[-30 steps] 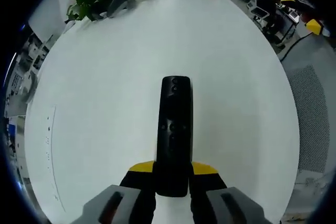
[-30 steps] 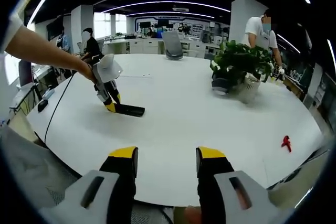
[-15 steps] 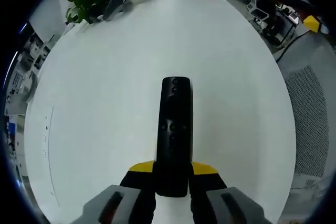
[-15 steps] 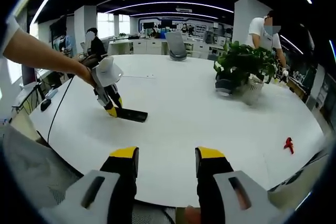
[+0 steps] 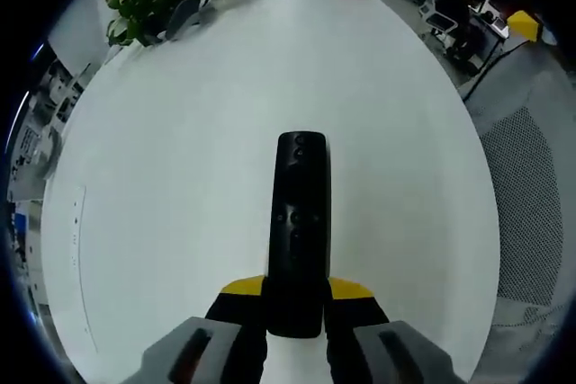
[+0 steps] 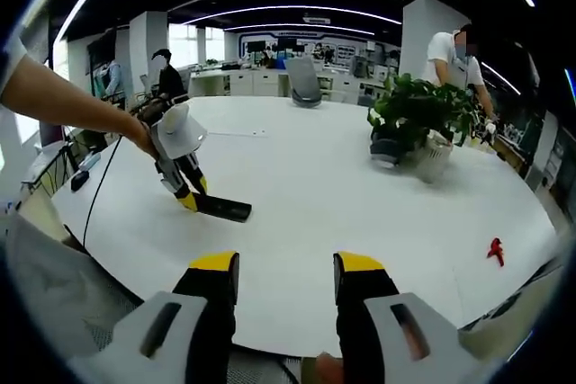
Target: Press the specified remote control buttons in sequence, fully releasing each button before pressing the next.
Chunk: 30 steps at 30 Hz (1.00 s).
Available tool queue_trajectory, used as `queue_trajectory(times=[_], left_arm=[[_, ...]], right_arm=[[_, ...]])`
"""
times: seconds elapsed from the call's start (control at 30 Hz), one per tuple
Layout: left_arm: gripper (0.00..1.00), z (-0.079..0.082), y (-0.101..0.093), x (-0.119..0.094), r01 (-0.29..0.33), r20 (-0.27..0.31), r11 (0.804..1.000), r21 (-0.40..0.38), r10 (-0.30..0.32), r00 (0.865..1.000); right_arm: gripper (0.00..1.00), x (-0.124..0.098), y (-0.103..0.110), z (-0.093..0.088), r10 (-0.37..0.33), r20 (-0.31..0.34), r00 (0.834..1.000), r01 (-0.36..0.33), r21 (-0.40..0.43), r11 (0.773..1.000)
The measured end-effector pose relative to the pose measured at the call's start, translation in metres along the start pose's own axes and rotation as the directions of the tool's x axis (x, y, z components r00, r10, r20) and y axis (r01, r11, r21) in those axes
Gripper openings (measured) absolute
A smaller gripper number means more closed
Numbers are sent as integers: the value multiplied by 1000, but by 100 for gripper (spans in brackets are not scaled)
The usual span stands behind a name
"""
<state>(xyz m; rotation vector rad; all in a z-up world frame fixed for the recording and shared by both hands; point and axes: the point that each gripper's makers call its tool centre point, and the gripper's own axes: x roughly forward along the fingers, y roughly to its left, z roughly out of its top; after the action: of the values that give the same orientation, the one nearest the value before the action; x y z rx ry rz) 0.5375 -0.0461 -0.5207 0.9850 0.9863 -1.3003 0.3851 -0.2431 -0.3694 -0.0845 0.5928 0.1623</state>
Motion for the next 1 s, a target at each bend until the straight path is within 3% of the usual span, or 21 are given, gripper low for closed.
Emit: queue_trajectory(times=[0.73,1.0], left_arm=[[23,-2,-40,-2,1,-32,1000,15,-1,1000],[23,-3,-55,-2,-7,-20,1000,-15,7,1000]], right_arm=[[38,-3,2,5,19,34,999,-19,19,1000],[38,-3,5,6,32,40,999,-33,19,999]])
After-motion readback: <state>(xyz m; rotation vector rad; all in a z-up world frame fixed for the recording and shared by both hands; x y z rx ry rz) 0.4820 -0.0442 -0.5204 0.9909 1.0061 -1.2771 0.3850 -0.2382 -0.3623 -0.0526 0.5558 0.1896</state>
